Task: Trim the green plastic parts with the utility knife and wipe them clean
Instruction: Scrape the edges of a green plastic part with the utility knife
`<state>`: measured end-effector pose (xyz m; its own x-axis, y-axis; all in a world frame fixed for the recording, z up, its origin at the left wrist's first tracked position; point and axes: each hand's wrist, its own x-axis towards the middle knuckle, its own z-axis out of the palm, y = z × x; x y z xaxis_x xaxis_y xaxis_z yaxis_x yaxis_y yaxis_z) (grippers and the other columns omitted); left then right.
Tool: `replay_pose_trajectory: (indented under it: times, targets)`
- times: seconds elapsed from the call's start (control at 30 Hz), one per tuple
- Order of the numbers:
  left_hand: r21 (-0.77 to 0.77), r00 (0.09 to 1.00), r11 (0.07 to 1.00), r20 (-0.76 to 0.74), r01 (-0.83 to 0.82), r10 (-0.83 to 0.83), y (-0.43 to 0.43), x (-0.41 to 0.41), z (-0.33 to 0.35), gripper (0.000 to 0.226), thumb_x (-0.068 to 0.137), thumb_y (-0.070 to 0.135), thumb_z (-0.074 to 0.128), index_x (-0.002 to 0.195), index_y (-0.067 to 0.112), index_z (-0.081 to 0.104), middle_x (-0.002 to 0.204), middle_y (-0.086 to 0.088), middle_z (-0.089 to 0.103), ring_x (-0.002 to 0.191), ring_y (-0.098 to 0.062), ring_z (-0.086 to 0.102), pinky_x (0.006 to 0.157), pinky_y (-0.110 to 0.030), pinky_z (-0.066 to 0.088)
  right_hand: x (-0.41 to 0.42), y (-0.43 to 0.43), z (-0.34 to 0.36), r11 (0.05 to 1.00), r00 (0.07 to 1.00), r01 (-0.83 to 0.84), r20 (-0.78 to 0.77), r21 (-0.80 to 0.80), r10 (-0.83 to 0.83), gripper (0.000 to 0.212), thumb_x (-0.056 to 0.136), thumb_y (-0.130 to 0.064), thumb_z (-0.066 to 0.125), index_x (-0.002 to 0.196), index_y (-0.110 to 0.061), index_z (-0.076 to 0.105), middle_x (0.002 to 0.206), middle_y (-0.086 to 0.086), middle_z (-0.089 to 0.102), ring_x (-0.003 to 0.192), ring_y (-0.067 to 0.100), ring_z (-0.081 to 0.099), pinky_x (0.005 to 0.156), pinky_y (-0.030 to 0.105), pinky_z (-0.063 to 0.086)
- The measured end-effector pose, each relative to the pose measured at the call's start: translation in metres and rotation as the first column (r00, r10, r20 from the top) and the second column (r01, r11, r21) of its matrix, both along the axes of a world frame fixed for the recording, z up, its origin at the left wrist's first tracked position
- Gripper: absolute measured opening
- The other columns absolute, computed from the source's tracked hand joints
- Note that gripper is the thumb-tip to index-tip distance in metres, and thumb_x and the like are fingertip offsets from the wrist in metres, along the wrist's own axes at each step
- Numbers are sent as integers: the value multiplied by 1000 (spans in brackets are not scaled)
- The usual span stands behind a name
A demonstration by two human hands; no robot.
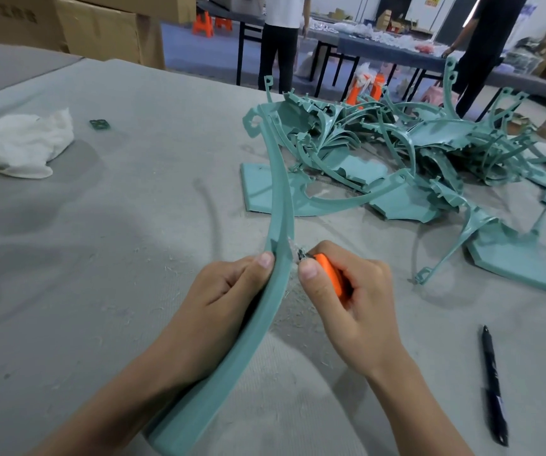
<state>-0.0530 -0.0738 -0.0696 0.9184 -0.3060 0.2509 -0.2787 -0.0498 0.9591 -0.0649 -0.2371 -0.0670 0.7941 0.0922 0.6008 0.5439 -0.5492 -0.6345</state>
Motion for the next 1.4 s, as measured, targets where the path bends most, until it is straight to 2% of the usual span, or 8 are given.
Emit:
replay_pose_trajectory:
  times: [0.2,0.33,0.53,0.63,0.77,0.97,1.27,1.4]
  targets:
    - [23,999,998,12,52,-52,0,-1,-1,57,89,52,42,54,7,45,48,8,43,45,-2,38,50,-16,34,2,-5,3,1000,1000,21,2,4,-21,37,97,-43,49,66,-28,39,53,-6,31,47,7,32,50,15,24]
    - [21,999,999,-24,29,-29,0,0,0,51,91,46,42,50,16,45,47,8,40,45,-3,36,49,-14,32,1,-5,2,999,999,-36,15,2,36,35,97,-43,50,67,-33,36,53,-9,31,47,6,32,50,15,24]
    - [64,996,994,1,86,-86,1,-1,0,58,86,55,40,57,5,45,48,8,43,45,-2,38,51,-19,36,4,-10,0,1000,1000,8,9,15,-8,40,97,-41,49,64,-21,43,52,-5,33,46,7,33,49,16,25]
    - [68,994,992,22,106,-108,2,-1,0,59,85,54,37,58,3,43,49,9,44,45,-1,38,50,-18,35,4,-10,0,1000,1000,9,11,21,-9,39,97,-42,49,64,-22,43,52,-7,32,46,6,32,49,16,24]
    - [66,987,986,28,156,-158,3,-2,-1,57,88,52,38,59,2,42,50,9,44,45,-1,37,50,-16,34,6,-12,0,999,1000,12,4,36,-12,47,97,-42,48,63,-10,49,51,-5,34,46,6,33,49,15,25]
    - [68,971,969,17,237,-238,4,-3,-1,54,90,50,37,58,6,42,52,10,45,45,-1,35,50,-14,33,8,-15,0,998,1000,17,20,68,-18,47,97,-42,48,63,-9,49,52,-9,34,45,5,33,49,13,25]
    - [66,940,937,-15,342,-342,5,-4,-3,44,92,46,38,58,20,46,53,12,47,46,3,38,50,-9,32,13,-24,0,995,997,56,55,83,-61,52,98,-43,46,64,-4,52,50,1,36,46,5,32,49,15,25]
    - [103,923,918,-8,382,-384,6,-6,-4,43,92,47,36,58,23,48,54,14,48,47,3,41,51,-9,33,15,-29,2,992,993,90,62,84,-96,56,99,-46,45,63,-4,50,51,3,34,46,9,31,49,22,24]
